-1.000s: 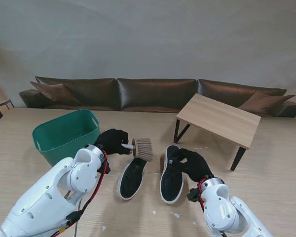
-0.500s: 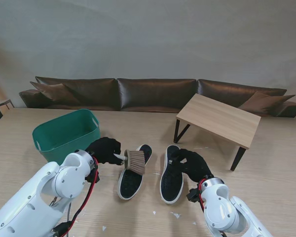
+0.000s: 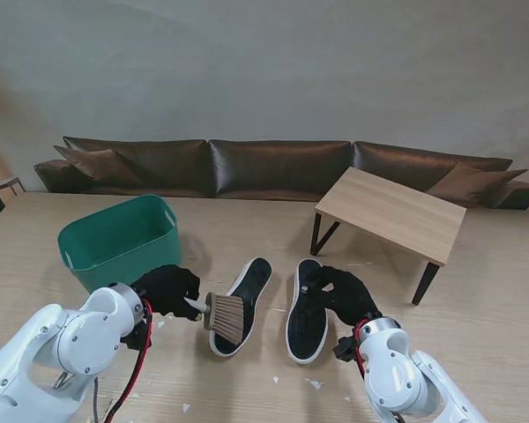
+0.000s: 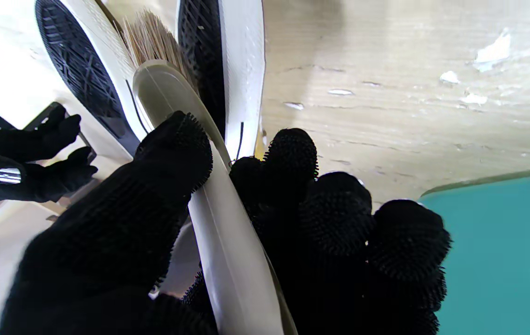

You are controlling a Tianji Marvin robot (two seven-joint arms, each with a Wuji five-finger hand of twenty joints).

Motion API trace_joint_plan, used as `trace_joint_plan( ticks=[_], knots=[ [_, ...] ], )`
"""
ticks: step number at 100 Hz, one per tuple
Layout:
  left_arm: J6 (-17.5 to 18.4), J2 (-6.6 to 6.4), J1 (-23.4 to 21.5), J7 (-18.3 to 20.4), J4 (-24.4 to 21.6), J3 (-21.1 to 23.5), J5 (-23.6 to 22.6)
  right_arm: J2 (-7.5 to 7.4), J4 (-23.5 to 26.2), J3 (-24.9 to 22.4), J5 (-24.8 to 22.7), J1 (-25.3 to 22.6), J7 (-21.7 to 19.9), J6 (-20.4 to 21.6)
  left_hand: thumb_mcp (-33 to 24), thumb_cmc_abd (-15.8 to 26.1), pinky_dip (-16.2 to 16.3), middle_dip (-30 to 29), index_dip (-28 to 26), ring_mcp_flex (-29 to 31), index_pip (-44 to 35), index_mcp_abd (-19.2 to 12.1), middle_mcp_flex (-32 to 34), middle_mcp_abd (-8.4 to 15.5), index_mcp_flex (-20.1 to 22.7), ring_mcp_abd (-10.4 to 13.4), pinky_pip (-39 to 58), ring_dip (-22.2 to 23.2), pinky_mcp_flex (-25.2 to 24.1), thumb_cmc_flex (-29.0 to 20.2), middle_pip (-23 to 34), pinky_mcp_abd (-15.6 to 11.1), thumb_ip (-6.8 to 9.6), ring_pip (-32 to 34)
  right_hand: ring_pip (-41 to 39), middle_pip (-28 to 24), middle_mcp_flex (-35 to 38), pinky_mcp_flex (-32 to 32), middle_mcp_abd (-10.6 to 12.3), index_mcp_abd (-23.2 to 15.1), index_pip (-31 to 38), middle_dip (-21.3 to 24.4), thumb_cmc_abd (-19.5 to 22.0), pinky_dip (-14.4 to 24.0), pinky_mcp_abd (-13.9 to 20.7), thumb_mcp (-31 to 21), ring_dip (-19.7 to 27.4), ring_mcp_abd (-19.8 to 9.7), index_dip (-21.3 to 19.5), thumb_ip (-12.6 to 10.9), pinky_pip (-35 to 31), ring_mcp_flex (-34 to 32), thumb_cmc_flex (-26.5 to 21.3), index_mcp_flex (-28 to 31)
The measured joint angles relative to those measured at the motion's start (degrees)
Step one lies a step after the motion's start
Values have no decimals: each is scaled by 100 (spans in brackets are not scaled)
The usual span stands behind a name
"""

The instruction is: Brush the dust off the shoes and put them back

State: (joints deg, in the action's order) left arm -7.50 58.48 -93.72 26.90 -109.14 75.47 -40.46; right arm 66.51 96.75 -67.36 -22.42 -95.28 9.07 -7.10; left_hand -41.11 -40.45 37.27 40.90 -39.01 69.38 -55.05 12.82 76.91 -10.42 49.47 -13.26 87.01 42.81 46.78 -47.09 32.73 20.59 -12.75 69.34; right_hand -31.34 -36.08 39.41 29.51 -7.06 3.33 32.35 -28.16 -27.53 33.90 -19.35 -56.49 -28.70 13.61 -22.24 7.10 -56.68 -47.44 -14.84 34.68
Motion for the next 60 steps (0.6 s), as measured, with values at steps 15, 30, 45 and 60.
trace_joint_plan(
  ticks=[15, 30, 45, 60],
  knots=[
    [104, -45, -150, 382, -176, 162, 142, 0, 2, 0, 0, -2, 2, -5, 0, 0, 0, 0, 0, 0, 2, 0, 0, 0, 0, 0, 0, 0, -47, -1, -5, 0, 0, -52, 0, 0, 0, 0, 0, 1, 0, 0, 0, 0, 0, 0, 0, 0, 0, 0, 0, 0, 0, 0],
    [196, -86, -319, 470, -396, 288, 161, 3, 2, -1, -5, -2, 30, -7, 0, 0, 0, 0, 0, 0, 3, 1, 0, 0, 0, 0, 0, 0, -54, -1, -10, 0, 0, -55, 0, 0, 0, 0, 0, 1, 1, 0, 0, 0, 0, 0, 0, 0, 0, 0, 0, 0, 0, 0],
    [314, -85, -411, 310, -520, 340, 194, 4, 12, -13, -37, -12, 78, 8, 0, 0, 0, 0, 0, 0, 4, 1, 0, 0, 0, 0, 0, 0, -55, -1, -13, 0, 0, -57, 0, 0, 0, 0, -1, 1, 1, 0, 0, 0, 0, 0, 0, 0, 0, 0, 0, 0, 0, 0],
    [437, -67, -381, -14, -542, 317, 333, 7, 43, -40, -85, -42, 131, 47, 0, 0, 0, 0, 0, 0, 4, 1, 0, 0, 0, 0, 0, 1, -55, -2, -13, 0, 0, -57, 0, 0, 0, 0, -1, 1, 2, 0, 0, 0, 0, 0, 0, 0, 0, 0, 0, 0, 0, 0]
  ],
)
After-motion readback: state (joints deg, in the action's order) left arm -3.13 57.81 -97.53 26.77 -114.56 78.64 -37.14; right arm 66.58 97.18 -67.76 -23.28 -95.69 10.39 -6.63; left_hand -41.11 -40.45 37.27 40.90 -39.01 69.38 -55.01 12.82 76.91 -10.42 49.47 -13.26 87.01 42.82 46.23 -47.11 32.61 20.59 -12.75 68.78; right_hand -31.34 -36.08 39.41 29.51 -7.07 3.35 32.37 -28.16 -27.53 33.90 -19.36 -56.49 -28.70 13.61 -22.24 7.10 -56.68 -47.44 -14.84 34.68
